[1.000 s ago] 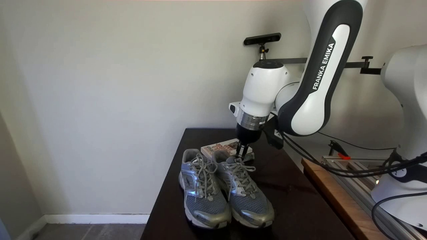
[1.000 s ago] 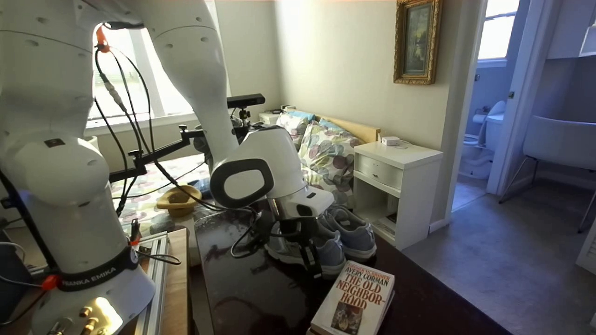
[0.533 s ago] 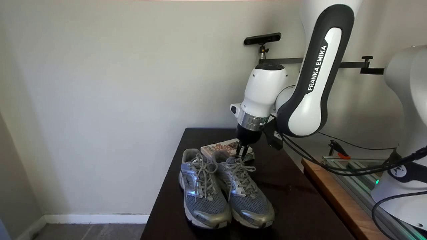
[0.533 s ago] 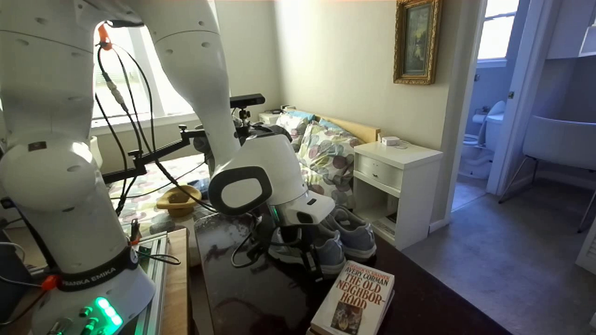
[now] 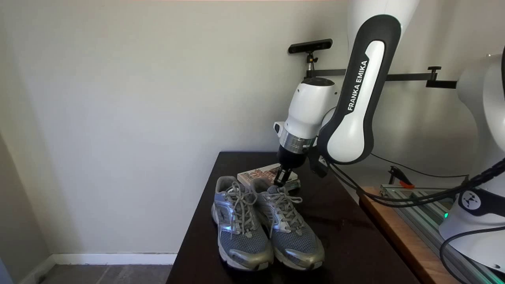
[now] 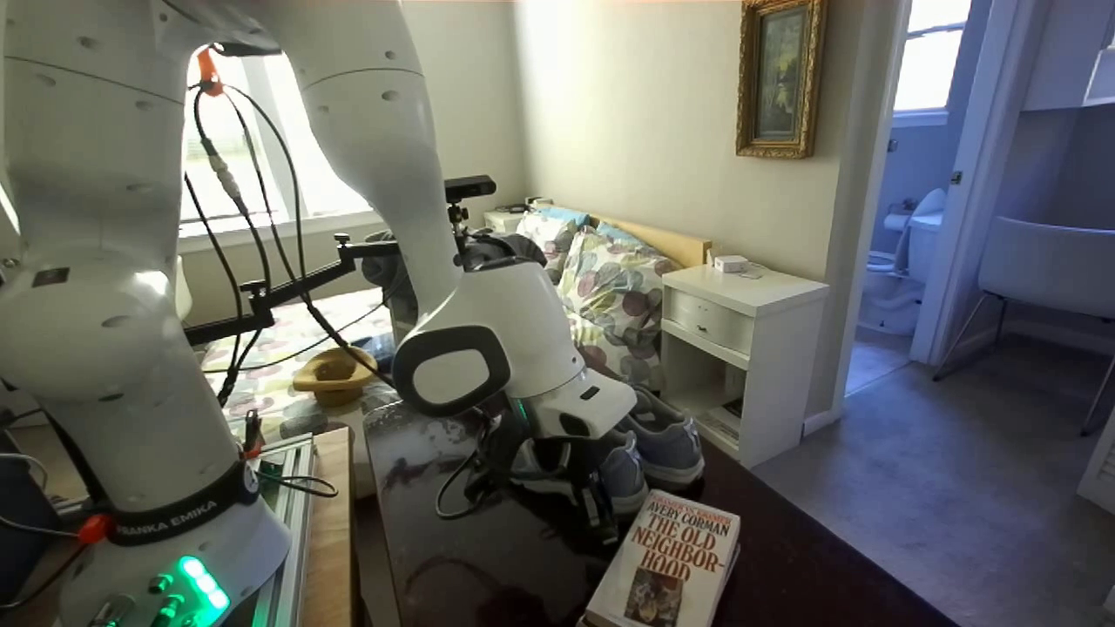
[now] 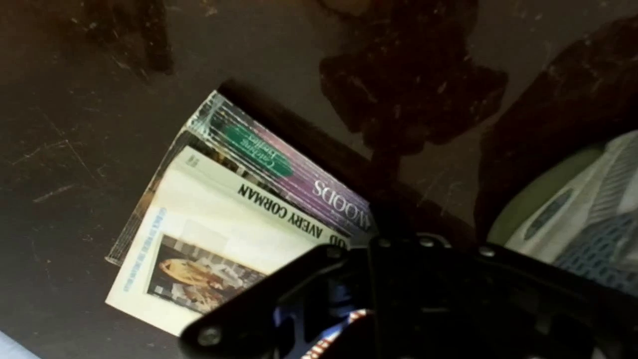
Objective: Move the books to the right, then turn the shoes to the left
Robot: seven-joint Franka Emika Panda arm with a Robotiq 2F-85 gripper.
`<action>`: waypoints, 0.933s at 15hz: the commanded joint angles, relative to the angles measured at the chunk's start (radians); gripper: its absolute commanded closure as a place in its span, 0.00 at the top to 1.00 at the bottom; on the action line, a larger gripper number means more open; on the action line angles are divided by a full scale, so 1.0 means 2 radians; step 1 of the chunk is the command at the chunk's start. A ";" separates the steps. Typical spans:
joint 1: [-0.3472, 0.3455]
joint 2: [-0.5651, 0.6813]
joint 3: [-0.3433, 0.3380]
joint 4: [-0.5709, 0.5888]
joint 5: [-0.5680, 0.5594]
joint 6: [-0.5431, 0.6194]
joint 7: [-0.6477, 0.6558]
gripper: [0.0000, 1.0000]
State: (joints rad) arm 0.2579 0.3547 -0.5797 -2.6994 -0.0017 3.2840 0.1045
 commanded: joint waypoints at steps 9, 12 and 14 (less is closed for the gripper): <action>0.008 0.065 -0.012 0.034 0.125 0.024 0.017 0.00; 0.006 0.046 -0.009 0.034 0.122 0.009 0.031 0.00; 0.002 0.025 0.000 0.034 0.117 -0.014 0.034 0.00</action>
State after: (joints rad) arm 0.2584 0.4543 -0.5954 -2.6360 0.2188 3.3066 0.1521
